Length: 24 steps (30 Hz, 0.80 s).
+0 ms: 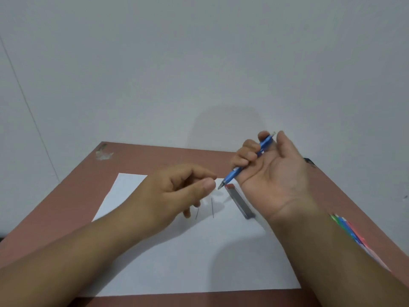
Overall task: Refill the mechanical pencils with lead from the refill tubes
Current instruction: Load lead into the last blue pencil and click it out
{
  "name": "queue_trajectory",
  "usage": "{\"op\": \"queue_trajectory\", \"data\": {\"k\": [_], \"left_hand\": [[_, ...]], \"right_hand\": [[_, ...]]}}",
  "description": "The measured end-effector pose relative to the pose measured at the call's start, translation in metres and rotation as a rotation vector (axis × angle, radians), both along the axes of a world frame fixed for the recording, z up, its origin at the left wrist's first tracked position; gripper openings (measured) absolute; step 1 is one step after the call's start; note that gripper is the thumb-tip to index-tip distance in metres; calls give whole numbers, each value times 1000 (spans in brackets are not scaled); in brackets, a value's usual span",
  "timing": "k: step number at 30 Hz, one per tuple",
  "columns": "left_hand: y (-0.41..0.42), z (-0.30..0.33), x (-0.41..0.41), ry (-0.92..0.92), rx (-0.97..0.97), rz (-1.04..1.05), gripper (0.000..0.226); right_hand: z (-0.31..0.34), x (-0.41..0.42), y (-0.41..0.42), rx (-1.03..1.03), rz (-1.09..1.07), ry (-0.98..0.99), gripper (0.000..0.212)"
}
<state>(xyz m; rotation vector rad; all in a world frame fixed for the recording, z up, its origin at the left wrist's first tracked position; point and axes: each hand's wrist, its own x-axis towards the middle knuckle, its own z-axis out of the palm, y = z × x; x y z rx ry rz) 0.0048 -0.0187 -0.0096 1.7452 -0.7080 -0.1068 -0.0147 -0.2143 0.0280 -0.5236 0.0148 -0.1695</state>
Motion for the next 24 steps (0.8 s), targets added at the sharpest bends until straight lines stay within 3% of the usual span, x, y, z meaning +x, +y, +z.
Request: {"op": "queue_trajectory", "data": {"k": [6,24], "left_hand": [[0,-1,-5,186,-146,-249,38],[1,-4,-6,188,-110,-215,33]], "right_hand": [[0,-3,-13,54,22,-67,36],[-3,-4,-9,37,9,-65,38]]}}
